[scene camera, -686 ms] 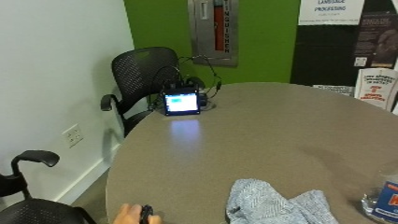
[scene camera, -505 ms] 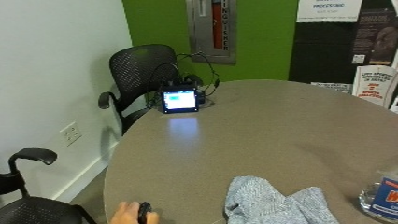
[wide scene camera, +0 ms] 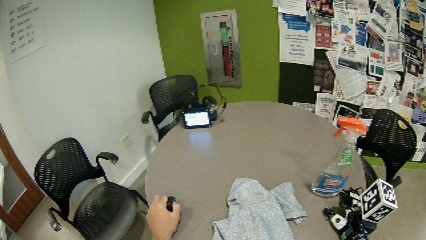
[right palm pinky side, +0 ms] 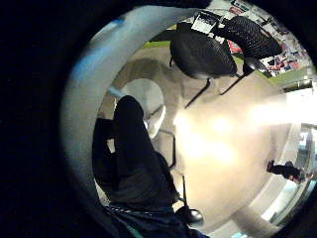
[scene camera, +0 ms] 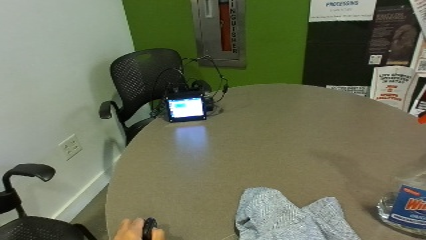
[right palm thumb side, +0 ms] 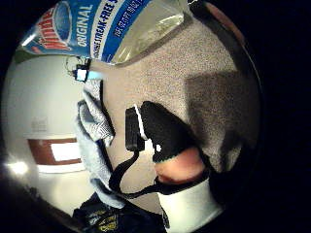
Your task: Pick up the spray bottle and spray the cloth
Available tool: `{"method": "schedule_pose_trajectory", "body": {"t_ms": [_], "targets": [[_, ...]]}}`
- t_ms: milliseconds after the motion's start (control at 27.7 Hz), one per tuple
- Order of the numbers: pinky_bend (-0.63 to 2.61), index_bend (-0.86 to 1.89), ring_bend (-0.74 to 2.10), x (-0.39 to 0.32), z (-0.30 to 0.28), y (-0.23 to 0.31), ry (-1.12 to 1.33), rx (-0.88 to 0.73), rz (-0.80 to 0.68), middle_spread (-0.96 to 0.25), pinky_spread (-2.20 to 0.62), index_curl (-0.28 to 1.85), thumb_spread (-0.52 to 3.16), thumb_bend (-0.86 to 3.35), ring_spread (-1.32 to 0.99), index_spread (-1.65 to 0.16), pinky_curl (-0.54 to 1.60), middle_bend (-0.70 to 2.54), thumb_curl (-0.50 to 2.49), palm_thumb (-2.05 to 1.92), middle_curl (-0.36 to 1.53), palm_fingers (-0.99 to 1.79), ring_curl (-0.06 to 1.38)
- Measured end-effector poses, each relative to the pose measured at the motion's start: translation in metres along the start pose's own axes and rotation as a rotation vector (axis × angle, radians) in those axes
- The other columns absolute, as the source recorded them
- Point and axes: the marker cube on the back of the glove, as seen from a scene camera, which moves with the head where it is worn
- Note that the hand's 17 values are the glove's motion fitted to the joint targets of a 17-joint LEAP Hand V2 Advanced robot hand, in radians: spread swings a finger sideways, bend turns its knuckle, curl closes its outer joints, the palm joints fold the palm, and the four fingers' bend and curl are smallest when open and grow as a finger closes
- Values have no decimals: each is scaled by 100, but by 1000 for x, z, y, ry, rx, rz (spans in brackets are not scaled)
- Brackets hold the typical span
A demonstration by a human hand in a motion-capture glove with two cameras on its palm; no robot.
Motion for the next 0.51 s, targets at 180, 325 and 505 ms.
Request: {"method": "schedule_pose_trajectory", "body": {"t_ms": [180, 325, 505], "targets": [[18, 36, 18, 1, 3, 1, 11, -8, 1, -2, 18, 31, 112, 8, -4, -37, 18, 20, 20, 35, 21, 28, 15], [17, 36, 18, 3, 4, 1, 8, -12, -3, -2, 18, 32, 114, 6, -4, -37, 19, 20, 22, 35, 23, 28, 15], [17, 36, 18, 2, 4, 2, 10, -12, 2, -2, 18, 33, 116, 3, -4, -38, 20, 19, 23, 36, 24, 27, 16]]}}
